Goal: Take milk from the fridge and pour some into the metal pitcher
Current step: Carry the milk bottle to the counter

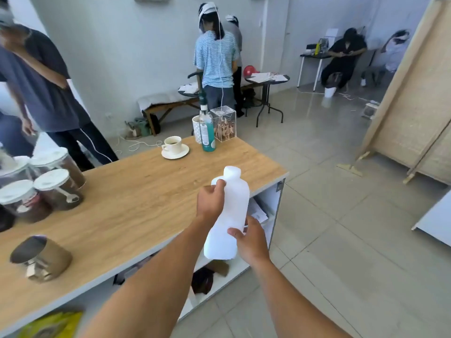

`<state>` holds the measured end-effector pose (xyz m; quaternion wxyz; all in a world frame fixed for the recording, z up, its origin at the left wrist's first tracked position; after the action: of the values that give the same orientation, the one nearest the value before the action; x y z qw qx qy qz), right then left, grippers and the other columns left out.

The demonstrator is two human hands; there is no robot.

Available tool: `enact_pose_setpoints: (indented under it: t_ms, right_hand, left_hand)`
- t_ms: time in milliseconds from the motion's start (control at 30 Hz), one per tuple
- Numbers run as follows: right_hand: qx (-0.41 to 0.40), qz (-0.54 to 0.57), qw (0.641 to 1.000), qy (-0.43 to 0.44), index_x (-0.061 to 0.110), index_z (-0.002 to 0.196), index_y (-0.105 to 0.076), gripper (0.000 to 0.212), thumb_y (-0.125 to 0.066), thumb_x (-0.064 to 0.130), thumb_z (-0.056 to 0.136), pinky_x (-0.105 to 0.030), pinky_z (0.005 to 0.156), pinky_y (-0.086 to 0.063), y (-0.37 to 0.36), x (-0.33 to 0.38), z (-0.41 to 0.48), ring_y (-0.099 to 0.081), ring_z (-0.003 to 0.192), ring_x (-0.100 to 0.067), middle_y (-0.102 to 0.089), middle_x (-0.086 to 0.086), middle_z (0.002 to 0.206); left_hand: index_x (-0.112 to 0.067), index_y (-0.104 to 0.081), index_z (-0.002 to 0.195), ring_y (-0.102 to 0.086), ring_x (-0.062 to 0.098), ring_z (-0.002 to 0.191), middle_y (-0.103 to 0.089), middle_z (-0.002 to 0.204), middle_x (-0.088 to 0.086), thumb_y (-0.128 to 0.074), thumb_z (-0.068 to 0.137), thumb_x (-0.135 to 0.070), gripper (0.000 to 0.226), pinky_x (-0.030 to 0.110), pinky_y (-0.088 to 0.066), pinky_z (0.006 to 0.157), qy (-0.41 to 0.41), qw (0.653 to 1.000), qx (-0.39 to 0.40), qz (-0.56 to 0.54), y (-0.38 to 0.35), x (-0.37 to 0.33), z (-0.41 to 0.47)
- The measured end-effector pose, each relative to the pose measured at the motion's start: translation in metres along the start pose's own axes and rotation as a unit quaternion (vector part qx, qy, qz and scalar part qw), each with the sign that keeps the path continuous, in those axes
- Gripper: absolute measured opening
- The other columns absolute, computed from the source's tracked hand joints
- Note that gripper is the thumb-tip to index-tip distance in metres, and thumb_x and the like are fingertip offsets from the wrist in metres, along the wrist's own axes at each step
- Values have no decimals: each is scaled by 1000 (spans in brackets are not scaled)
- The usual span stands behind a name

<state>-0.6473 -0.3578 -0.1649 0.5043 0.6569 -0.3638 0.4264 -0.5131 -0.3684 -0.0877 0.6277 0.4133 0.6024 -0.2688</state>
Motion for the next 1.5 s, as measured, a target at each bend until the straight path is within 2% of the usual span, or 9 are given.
enact_pose_setpoints:
  t_ms: [67, 267, 533, 733, 867, 967, 1200, 1333, 1500]
  right_hand:
    - [25, -9, 1000, 8, 26, 113, -52, 32, -70, 31, 86, -30, 74, -45, -12, 5, -4, -56, 99, -16, -58, 7, 109]
    - [148, -35, 987, 56, 22, 118, -57, 35, -71, 27, 86, -39, 89, -50, -91, 23, -24, -58, 103, -18, -60, 3, 114]
    - [225, -55, 967, 106, 22, 114, -60, 31, -71, 27, 85, -36, 84, -51, -167, 55, -40, -59, 99, -17, -55, 6, 109]
    - [264, -63, 954, 127, 26, 110, -61, 27, -69, 28, 84, -40, 85, -52, -218, 76, -45, -61, 96, -17, -56, 7, 109]
    - [282, -83, 945, 146, 24, 118, -59, 31, -66, 24, 87, -36, 86, -48, -261, 93, -42, -58, 102, -19, -53, 5, 112]
    - [286, -99, 940, 159, 24, 124, -57, 34, -62, 23, 90, -32, 82, -43, -291, 99, -41, -55, 105, -17, -52, 5, 116]
    - [261, -115, 942, 176, 28, 131, -51, 40, -60, 21, 93, -28, 81, -44, -345, 118, -27, -56, 105, -16, -50, 9, 118]
    - [235, -138, 940, 203, 28, 134, -48, 43, -61, 22, 94, -28, 82, -46, -363, 121, -16, -57, 107, -16, -51, 7, 122]
    - [211, -132, 951, 185, 26, 136, -45, 46, -60, 20, 93, -27, 81, -44, -384, 119, -4, -55, 110, -17, -51, 5, 124]
  left_hand:
    - [-13, -29, 61, -27, 22, 65, -27, 69, 10, -46, 71, -50, 41, 39, -24, 63, 8, 1000, -27, 1, 19, 4, -4]
    - [-11, -34, 63, -28, 24, 65, -29, 68, 10, -45, 69, -53, 44, 40, -24, 62, 36, 986, -162, -14, 110, 37, -29]
    - [-12, -39, 67, -26, 25, 68, -29, 70, 9, -46, 64, -54, 43, 41, -22, 61, 50, 965, -255, -32, 198, 50, -40]
    - [-19, -26, 58, -22, 20, 60, -23, 62, 6, -48, 71, -49, 39, 35, -17, 56, 46, 958, -279, -48, 251, 58, -35]
    - [-13, -38, 66, -26, 24, 67, -28, 68, 9, -47, 68, -52, 41, 39, -22, 61, 45, 951, -300, -61, 291, 68, -24]
    - [-11, -37, 63, -27, 24, 65, -29, 66, 10, -47, 73, -49, 41, 38, -26, 62, 39, 953, -295, -54, 316, 79, -12]
    - [-15, -30, 56, -27, 22, 60, -28, 59, 8, -48, 81, -44, 42, 35, -23, 58, 25, 956, -284, -71, 364, 102, 27]
    - [-17, -28, 54, -27, 18, 53, -29, 55, 6, -49, 92, -35, 48, 26, -30, 53, 14, 957, -280, -75, 379, 112, 41]
    - [-20, -27, 49, -29, 19, 55, -30, 52, 5, -46, 84, -45, 48, 37, -28, 58, -14, 964, -261, -55, 387, 124, 54]
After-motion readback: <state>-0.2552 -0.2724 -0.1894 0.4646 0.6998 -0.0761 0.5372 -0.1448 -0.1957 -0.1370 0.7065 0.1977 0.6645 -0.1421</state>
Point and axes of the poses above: each hand's wrist, its own z-axis towards the middle knuckle, its own y-axis out of the back of the hand, x = y × z, the point moved 3 cm from there along z, towards the middle knuckle
